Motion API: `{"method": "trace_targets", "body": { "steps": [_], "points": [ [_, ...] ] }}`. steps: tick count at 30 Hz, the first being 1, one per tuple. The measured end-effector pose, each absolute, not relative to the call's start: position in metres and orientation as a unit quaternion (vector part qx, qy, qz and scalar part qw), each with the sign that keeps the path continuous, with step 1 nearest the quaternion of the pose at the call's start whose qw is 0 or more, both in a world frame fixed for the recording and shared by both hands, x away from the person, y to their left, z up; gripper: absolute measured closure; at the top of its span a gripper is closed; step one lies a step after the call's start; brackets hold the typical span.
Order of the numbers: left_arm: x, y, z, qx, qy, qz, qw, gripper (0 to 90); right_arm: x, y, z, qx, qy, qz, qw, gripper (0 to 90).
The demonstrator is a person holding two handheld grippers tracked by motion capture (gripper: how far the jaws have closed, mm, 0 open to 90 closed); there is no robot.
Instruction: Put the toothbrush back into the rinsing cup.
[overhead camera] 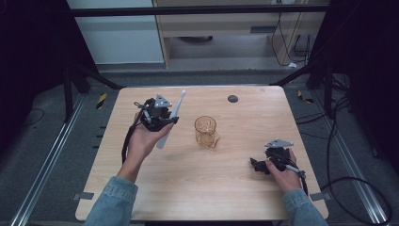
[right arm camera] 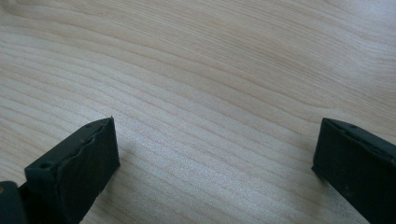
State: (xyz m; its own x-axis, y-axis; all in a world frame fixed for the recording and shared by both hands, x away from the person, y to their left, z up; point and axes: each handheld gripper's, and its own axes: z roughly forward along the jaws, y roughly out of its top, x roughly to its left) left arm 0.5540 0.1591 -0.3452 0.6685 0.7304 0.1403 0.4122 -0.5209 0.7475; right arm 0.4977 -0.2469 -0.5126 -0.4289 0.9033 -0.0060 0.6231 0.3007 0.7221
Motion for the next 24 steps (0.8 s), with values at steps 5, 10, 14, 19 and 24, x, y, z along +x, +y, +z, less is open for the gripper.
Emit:
{"method": "trace_targets", "body": {
  "steps": [5,10,14,19,24],
  "points": [
    [0.558,0.153,-0.335,0.843,0.332,0.227,0.357,67.4,0.498,-0.247,-0.513,0.49,0.778,0.33,0.212,0.3],
    [0.564,0.146,-0.327,0.844,0.326,0.233,0.357,67.5,0.499,-0.247,-0.513,0.49,0.778,0.331,0.213,0.3],
    [0.564,0.137,-0.32,0.844,0.316,0.242,0.359,67.4,0.499,-0.246,-0.512,0.492,0.778,0.334,0.205,0.3],
    [0.564,0.123,-0.304,0.844,0.303,0.247,0.367,67.4,0.499,-0.246,-0.512,0.491,0.778,0.334,0.205,0.4],
    [0.572,0.11,-0.297,0.849,0.291,0.249,0.364,67.5,0.499,-0.246,-0.512,0.491,0.778,0.334,0.205,0.4]
  ]
}}
